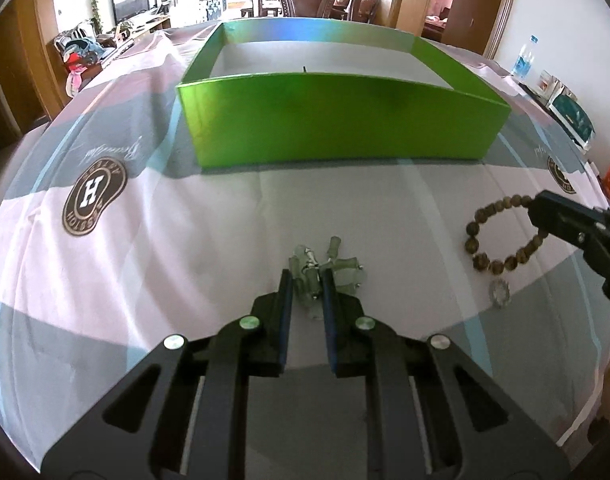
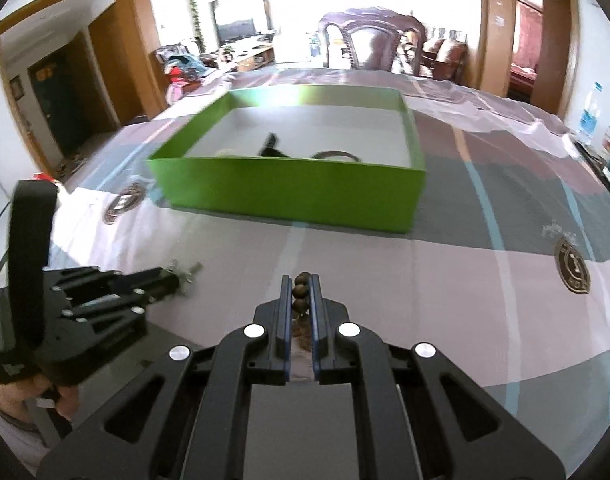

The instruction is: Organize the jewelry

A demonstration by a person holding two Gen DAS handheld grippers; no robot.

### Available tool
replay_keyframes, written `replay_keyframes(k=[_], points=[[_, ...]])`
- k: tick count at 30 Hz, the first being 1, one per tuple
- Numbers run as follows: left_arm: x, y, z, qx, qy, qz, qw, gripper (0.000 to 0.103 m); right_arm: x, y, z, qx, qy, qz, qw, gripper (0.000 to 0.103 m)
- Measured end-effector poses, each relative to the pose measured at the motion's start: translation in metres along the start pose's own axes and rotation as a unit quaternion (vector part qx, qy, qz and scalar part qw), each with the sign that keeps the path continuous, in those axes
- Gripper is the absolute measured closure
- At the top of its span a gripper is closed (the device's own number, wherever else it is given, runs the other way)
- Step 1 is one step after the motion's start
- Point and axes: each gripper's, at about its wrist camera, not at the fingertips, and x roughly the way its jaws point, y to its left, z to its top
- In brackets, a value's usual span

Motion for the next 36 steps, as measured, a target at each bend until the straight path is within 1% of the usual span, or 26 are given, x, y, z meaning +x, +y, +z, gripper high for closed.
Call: replay_keyframes(k=[4,6,9,12,14,15,17,20,22,25,30,33,36], points=[[-0.007,0.005,-0.009,-0.003,-0.001,0.004,1.0000,0.088,-0.007,0.012,0.001,-0.005,-0.008,0.040,0.999,0.095],[-0.010,0.006,-0.013,-0.002,-0.001,0.003,1.0000,0.086,-0.004,0.013,-0.001,-0.006,-0.005,0.036,0.999,0.095],[-0.013,0.007,-0.019,0.003,-0.005,0.008,0.9999,0.082,0.013,0.010,-0.008,-0.001,0.023,0.019,1.000,0.095],[-0.014,0.007,-0.021,0.001,-0.007,0.005,1.0000,0.081,0.024,0.012,-0.013,-0.002,0.040,0.008,0.999,0.095],[-0.014,0.009,-0.022,0.000,-0.008,0.003,1.0000,0.081,0.029,0.013,-0.017,-0.006,0.046,-0.009,0.999,0.093],[-0.015,0.009,-0.022,-0.001,-0.008,0.002,1.0000,0.081,0.031,0.013,-0.018,-0.007,0.049,-0.016,0.999,0.091],[-0.015,0.009,-0.021,-0.001,-0.008,0.002,1.0000,0.080,0.036,0.012,-0.020,-0.005,0.053,-0.019,0.998,0.076],[-0.015,0.008,-0.021,-0.002,-0.009,0.003,1.0000,0.077,0.041,0.010,-0.021,-0.001,0.055,-0.027,0.998,0.068],[-0.015,0.007,-0.022,-0.002,-0.011,0.009,0.9999,0.076,0.045,0.009,-0.021,-0.002,0.056,-0.031,0.998,0.065],[-0.015,0.003,-0.024,-0.001,-0.015,0.017,0.9997,0.073,0.052,0.011,-0.022,-0.008,0.068,-0.033,0.997,0.064],[-0.014,-0.004,-0.026,0.014,-0.019,0.020,0.9995,0.057,0.055,0.018,-0.022,-0.023,0.069,-0.042,0.996,0.064],[-0.012,-0.008,-0.026,0.021,-0.020,0.024,0.9993,0.053,0.054,0.019,-0.023,-0.022,0.067,-0.042,0.997,0.064],[-0.012,-0.008,-0.024,0.018,-0.021,0.026,0.9993,0.052,0.053,0.020,-0.024,-0.024,0.065,-0.044,0.997,0.064]])
